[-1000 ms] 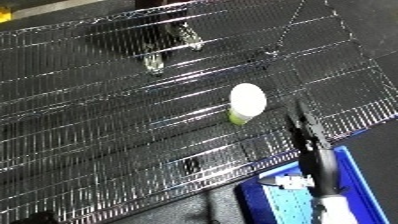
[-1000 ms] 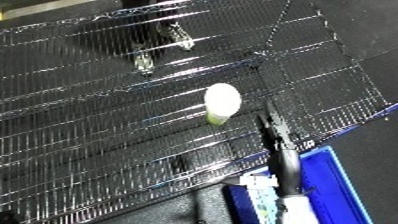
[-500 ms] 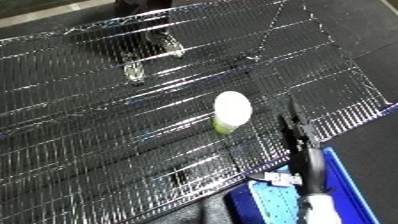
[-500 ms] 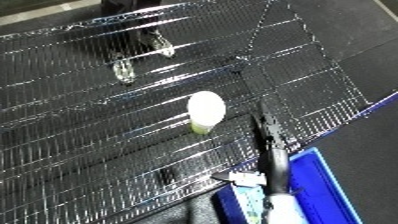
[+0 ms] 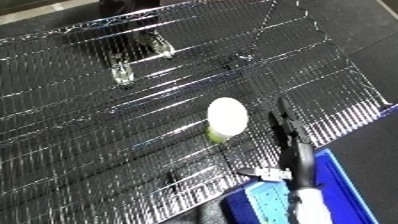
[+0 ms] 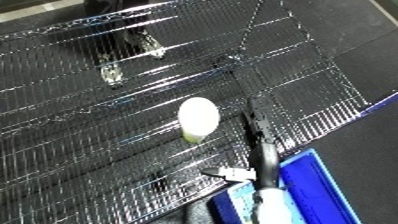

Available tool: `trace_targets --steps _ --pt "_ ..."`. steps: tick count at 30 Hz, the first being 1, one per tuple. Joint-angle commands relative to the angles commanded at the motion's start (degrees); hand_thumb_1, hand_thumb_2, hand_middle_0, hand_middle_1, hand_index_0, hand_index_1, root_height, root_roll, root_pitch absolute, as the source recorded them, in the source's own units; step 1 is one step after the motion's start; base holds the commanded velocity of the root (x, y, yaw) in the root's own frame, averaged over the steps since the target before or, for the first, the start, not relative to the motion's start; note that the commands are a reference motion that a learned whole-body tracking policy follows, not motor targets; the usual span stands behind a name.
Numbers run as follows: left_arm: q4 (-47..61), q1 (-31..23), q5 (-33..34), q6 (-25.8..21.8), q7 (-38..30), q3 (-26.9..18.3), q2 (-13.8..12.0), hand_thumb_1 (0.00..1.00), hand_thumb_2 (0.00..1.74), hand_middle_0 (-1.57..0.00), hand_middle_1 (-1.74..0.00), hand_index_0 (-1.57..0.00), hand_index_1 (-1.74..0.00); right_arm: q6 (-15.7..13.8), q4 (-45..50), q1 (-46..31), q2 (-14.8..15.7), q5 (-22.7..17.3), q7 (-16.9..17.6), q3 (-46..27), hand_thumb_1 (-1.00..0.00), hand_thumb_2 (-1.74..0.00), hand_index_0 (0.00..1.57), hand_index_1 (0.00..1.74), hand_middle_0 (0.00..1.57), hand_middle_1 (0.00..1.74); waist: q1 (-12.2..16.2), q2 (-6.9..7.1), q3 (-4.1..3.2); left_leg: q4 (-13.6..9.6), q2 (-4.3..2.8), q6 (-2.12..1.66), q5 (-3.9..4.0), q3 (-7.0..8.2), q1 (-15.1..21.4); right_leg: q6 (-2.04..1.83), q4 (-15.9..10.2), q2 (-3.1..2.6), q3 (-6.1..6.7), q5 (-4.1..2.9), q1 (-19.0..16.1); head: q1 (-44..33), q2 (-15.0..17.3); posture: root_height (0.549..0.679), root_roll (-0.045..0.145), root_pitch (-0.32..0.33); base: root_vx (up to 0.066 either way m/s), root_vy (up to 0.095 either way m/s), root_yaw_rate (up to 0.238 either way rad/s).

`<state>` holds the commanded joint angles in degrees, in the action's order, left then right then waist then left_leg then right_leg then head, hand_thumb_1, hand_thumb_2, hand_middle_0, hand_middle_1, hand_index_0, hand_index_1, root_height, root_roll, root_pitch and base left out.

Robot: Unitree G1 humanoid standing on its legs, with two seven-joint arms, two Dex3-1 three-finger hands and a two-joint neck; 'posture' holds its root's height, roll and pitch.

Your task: Pick up the object and place it into the box

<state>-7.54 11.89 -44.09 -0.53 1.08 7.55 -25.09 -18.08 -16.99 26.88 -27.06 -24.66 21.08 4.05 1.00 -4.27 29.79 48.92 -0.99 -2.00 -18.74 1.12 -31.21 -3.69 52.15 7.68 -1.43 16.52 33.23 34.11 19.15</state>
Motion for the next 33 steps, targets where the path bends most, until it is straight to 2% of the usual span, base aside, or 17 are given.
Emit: trace_targets --steps 10,19,29,33 --pt "-0.6 3.6 -1.0 -0.4 -1.8 1.9 -0.4 1.00 1.74 -1.57 -1.74 -1.57 -1.74 0.4 -5.8 8.5 -2.1 -1.7 -0.6 1.8 0.00 0.00 0.00 0.00 0.00 0.00 -1.2 -1.09 0.00 0.7 0.56 0.15 0.28 -0.26 -4.4 0.07 1.5 -0.16 -0.83 0.12 4.7 1.0 -3.1 0.616 0.066 0.071 -0.044 -0.015 0.010" --pt "-1.4 6.4 -2.0 -0.5 -3.1 2.7 -0.8 1.00 1.74 -1.57 -1.74 -1.57 -1.74 0.9 -13.5 15.6 -3.5 -4.8 -2.6 4.3 0.00 0.00 0.00 0.00 0.00 0.00 -2.6 -1.96 0.00 1.2 1.04 0.28 0.49 -0.60 -7.7 0.16 2.4 -0.22 -1.55 0.25 7.8 2.0 -5.7 0.612 0.063 0.109 -0.047 -0.008 0.034" --pt "-2.2 8.5 -3.3 -0.7 -3.4 3.4 -1.4 1.00 1.74 -1.57 -1.74 -1.57 -1.74 0.7 -20.7 21.0 -4.2 -7.3 -4.7 7.2 -0.50 -0.87 0.79 0.87 0.79 0.87 -3.7 -2.57 0.00 0.3 1.62 0.18 1.07 -1.09 -8.3 0.37 2.2 -0.30 -2.12 0.19 8.3 3.2 -7.1 0.612 0.061 0.121 -0.037 0.003 0.057" --pt "-2.3 8.7 -3.7 -1.0 -3.2 3.6 -1.6 1.00 1.74 -1.57 -1.74 -1.57 -1.74 1.1 -22.0 21.9 -4.5 -7.6 -4.5 7.5 -0.50 -0.87 0.79 0.87 0.79 0.87 -3.9 -2.52 0.00 -0.7 1.74 0.09 1.46 -1.25 -7.8 0.50 1.4 -0.43 -2.26 0.03 7.8 3.5 -7.0 0.614 0.060 0.121 -0.047 0.007 0.030"
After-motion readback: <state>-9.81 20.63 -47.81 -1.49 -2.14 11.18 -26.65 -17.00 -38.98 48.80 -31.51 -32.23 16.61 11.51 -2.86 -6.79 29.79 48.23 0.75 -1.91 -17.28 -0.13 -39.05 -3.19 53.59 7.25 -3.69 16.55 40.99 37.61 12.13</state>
